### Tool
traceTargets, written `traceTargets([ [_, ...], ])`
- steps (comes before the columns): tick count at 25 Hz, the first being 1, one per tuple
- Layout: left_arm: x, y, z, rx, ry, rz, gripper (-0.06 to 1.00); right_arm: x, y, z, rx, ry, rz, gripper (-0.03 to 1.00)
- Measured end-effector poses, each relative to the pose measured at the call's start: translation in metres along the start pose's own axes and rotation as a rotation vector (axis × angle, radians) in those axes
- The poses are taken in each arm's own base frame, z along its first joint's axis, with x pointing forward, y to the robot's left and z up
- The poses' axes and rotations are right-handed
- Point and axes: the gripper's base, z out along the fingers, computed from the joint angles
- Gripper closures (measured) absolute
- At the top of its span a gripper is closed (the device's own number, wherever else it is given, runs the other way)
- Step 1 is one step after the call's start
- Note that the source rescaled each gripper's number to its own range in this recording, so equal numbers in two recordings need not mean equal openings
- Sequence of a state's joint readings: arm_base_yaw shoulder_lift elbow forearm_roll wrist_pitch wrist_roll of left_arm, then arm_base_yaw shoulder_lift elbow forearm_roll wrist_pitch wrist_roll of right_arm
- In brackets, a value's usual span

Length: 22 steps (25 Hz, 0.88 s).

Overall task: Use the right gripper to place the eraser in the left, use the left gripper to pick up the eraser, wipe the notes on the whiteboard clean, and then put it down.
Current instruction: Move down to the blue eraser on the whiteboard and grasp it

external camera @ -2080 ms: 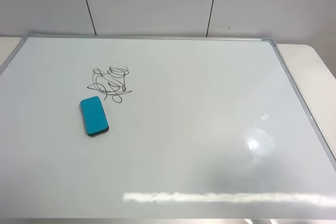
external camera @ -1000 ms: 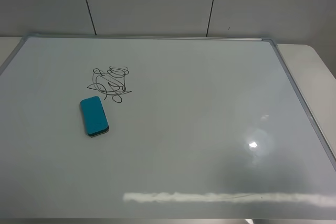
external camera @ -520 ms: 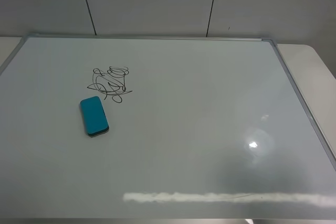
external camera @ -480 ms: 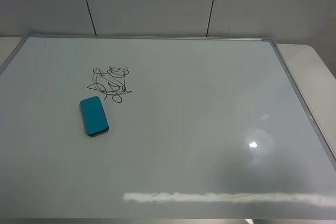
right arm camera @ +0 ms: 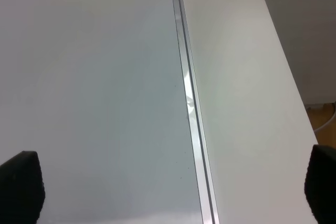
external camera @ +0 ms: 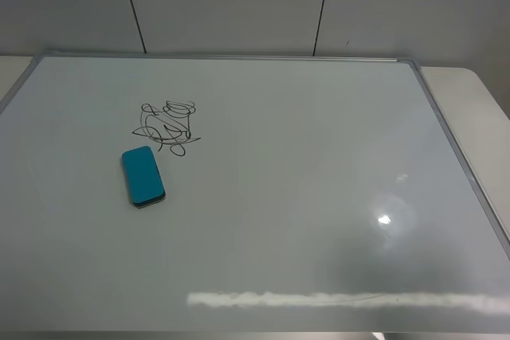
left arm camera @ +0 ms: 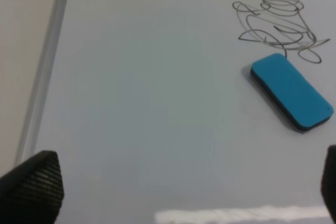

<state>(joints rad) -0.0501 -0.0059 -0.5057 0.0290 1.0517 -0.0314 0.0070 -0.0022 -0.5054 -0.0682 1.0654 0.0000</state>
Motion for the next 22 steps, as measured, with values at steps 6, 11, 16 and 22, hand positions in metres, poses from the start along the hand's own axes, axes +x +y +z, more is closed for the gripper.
traceTargets([
  [6, 0.0, 0.0, 0.0, 0.0, 0.0, 0.0, -0.06, 0.0, 0.0, 0.0, 0.0, 0.0, 0.0, -0.03],
  [11, 0.0, 0.0, 0.0, 0.0, 0.0, 0.0, -0.06, 0.0, 0.0, 0.0, 0.0, 0.0, 0.0, -0.03],
  [16, 0.0, 0.0, 0.0, 0.0, 0.0, 0.0, -0.06, 0.0, 0.0, 0.0, 0.0, 0.0, 0.0, -0.03],
  [22, -0.0012, -0.0015, 0.0016, 0.015, 0.013, -0.009, -0.06, 0.0, 0.0, 0.0, 0.0, 0.0, 0.0, -0.03],
])
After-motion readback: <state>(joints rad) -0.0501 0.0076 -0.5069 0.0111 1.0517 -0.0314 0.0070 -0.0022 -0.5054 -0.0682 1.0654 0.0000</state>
